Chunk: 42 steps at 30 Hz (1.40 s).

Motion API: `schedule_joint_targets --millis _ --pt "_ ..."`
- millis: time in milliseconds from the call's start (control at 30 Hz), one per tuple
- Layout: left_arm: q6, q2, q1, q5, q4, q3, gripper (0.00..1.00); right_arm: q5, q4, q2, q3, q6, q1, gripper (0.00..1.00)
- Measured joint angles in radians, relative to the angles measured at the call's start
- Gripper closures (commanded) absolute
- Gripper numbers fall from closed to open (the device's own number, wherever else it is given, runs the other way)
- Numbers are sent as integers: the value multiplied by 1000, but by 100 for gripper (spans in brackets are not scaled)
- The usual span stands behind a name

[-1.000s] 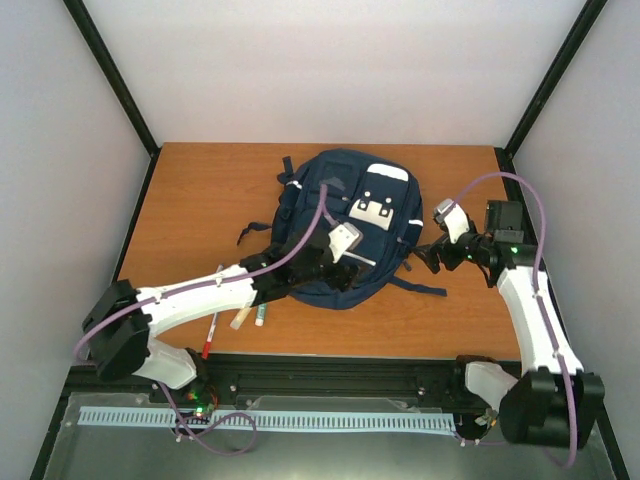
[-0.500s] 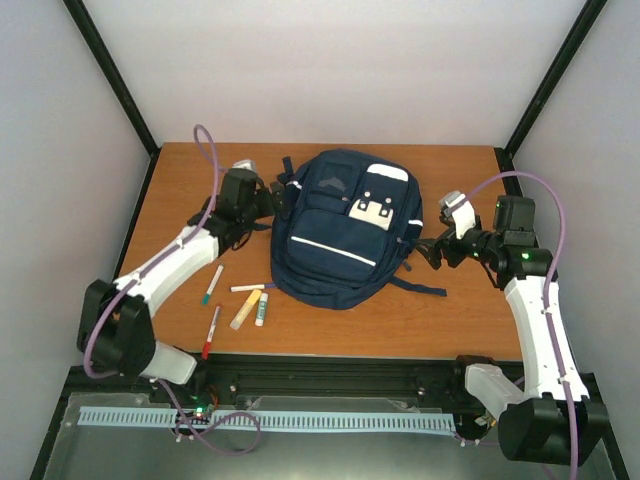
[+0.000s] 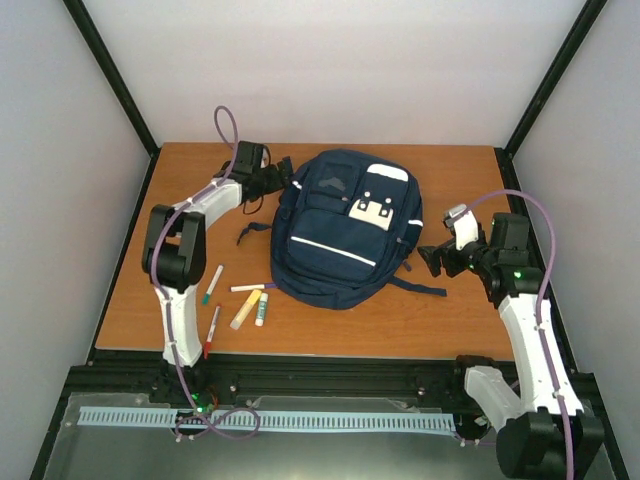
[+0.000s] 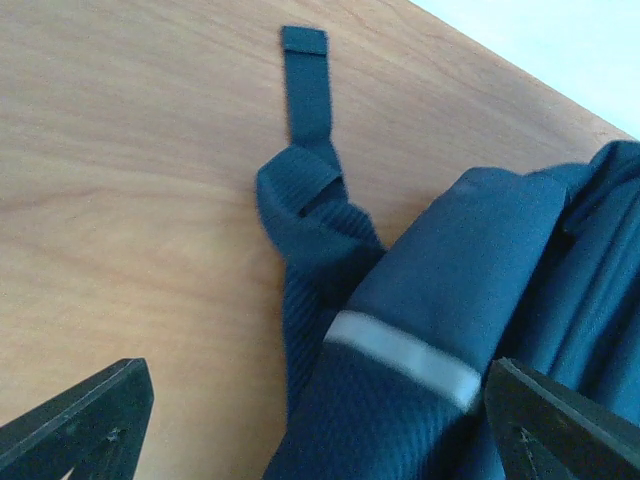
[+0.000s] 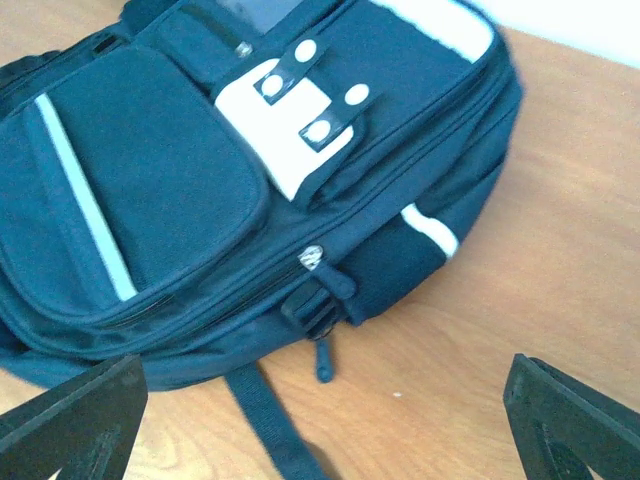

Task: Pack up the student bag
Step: Adjust the student bag at the center of the board.

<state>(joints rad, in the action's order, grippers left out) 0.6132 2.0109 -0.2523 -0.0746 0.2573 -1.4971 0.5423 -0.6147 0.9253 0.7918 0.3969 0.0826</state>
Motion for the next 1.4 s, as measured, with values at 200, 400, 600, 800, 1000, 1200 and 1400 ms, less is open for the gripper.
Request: schedule_joint_targets --millis 200,400,600,800,1000,1200,1400 --pt "4 200 5 -165 8 -201 10 -67 67 -37 -2 -6 0 0" --pt "-6 341 -29 -268 25 -348 12 -37 64 -27 -2 13 0 0" --pt "-60 473 -113 -315 59 -601 14 50 40 -20 -12 47 0 0" --pt "-96 567 -247 -341 88 -784 7 164 -18 -42 -27 218 0 0" --pt "-138 459 -298 -276 159 -684 2 205 -51 -39 -36 279 0 0" --pt "-134 -2 -269 -178 108 -249 0 245 -87 -42 -25 333 0 0" --pt "-109 -361 -261 -99 114 -66 0 294 -228 -18 57 492 0 0"
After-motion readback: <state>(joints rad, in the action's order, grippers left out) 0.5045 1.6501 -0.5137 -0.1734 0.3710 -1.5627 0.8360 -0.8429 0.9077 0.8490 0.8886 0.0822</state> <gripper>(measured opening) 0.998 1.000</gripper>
